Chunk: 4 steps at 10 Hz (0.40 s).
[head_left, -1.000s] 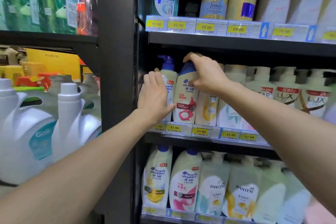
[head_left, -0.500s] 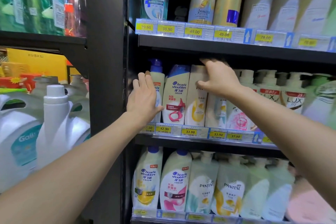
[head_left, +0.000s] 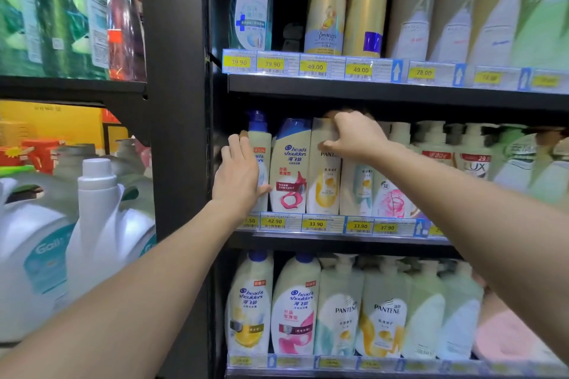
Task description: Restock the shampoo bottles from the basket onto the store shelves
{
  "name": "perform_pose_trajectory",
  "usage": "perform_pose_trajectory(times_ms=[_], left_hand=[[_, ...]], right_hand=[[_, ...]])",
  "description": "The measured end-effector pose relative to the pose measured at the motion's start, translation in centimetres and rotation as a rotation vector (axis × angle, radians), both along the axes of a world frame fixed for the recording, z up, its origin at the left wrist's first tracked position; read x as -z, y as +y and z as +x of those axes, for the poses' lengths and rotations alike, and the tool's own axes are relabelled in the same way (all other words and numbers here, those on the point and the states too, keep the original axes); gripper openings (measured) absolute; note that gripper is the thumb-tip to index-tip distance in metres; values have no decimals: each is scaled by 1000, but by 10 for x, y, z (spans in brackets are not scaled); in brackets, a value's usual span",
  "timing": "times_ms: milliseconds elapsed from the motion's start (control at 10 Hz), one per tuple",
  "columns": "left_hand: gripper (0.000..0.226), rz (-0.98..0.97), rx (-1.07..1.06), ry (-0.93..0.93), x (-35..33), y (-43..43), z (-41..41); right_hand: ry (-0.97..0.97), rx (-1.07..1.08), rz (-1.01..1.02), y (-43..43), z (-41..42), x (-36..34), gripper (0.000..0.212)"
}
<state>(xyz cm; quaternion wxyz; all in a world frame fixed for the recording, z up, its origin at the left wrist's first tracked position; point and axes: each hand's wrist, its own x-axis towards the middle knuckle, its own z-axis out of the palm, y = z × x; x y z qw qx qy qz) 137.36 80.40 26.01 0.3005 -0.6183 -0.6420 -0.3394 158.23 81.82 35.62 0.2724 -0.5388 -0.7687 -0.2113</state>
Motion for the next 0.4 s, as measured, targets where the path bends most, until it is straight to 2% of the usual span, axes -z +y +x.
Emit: perform_pose_trajectory(times_ms=[100,300,400], left_hand=[[96,-9,38,18,0,-2,-2],[108,-70,117,-25,-5,-13,-3],[105,-61,93,36,-9,-20,-2]], right_hand=[[2,-5,109,-5,5,15,69],[276,-140,308,-24,25,68,48],[308,-69,221,-34,38,89,47]])
